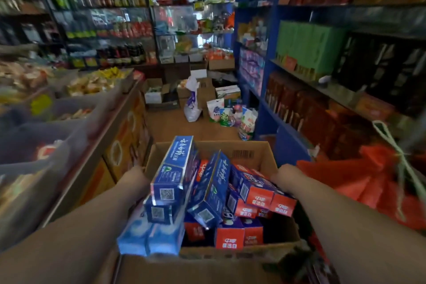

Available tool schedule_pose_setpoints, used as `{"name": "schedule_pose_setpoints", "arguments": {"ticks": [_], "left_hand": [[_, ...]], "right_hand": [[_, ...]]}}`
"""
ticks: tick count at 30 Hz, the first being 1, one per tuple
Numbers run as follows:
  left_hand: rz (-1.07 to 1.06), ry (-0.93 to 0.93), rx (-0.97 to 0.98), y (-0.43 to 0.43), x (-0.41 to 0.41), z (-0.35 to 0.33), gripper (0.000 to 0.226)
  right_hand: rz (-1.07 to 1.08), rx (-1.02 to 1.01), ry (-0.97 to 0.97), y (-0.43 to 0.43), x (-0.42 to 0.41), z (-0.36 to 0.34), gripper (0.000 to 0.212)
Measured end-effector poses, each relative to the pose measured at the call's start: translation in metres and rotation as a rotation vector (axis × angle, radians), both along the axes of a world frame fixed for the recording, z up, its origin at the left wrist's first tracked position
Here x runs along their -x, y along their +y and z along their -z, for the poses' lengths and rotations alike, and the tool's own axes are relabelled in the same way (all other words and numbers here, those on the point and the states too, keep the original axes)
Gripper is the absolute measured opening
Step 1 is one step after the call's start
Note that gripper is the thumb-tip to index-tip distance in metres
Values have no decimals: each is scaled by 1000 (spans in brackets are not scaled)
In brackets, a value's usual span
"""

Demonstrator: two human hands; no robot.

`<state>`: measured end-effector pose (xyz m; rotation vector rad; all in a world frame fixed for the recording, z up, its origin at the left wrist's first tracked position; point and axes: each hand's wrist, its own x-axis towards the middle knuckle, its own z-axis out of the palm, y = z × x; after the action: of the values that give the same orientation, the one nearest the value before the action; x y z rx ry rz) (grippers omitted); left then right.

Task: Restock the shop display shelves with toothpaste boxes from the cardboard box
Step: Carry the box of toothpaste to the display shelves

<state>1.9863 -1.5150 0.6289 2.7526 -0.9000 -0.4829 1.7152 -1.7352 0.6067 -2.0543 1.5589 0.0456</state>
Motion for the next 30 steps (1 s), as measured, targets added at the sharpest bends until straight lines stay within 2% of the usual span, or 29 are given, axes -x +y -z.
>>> {"name": "schedule_pose_setpoints", "arguments": {"ticks": [3, 7, 12, 16, 22, 26, 30], "left_hand": [[30, 9, 3, -68, -52, 5, 30], [-14, 69, 68, -158, -119, 9, 24], [-9, 20, 35, -261, -200, -7, 29], [-59, 71, 101, -341, -265, -11, 18], [35, 99, 59, -476, -392, 3, 29], [115, 79, 79, -567, -461, -4, 31], [106, 91, 94, -663, -519, -19, 28]], "right_hand": [[-119, 28, 188, -75, -58, 0, 28], [-166, 8, 279, -172, -132, -9, 31], [-119, 30, 206, -278, -215, -18, 32], [-154, 62, 176, -363, -283, -13, 30], [-29, 39, 93, -485, -388, -1, 19], [-9, 3, 80, -564, -446, -3, 22], [83, -16, 48, -641, -495, -9, 36]]}}
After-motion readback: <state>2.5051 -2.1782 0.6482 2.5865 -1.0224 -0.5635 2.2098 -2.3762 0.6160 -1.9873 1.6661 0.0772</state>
